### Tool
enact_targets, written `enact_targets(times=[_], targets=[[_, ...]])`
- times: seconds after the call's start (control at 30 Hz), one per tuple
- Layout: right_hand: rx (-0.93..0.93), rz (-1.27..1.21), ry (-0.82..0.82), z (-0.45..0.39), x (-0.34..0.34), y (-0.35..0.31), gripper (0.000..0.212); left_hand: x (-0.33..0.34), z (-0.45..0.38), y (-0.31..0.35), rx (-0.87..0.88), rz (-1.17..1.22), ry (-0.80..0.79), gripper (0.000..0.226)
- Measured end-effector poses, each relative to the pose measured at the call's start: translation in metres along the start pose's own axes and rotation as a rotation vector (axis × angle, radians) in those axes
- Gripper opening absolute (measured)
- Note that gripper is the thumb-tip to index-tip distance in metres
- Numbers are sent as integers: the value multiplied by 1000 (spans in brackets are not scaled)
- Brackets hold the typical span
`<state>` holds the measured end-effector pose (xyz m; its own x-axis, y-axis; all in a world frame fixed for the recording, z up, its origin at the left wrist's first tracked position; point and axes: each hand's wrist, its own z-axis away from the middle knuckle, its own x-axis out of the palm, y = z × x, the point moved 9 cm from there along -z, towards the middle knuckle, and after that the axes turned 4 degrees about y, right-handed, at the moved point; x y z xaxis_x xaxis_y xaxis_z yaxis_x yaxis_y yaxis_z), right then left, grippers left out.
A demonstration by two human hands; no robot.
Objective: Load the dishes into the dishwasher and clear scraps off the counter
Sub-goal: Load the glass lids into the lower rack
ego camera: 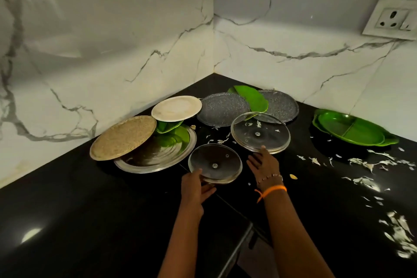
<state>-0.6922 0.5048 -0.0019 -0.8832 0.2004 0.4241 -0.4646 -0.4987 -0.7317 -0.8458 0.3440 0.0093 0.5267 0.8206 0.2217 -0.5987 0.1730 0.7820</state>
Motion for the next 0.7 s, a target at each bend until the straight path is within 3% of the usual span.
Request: enact_targets(times=[0.1,0.27,0.5,0.7], targets=[[27,-85,69,-20,8,-3,38,-2,-25,-1,-63,-26,-5,24],[22,-210,51,-29,1,-3,18,1,-42,-7,-101,-12,-25,23],[-152,-323,-182,17,-9,-36,22,5,-16,0,76,-141,29,14],[-267,-376,-210,87,-83,-60,15,10,57,-7,243,-157,77,14]])
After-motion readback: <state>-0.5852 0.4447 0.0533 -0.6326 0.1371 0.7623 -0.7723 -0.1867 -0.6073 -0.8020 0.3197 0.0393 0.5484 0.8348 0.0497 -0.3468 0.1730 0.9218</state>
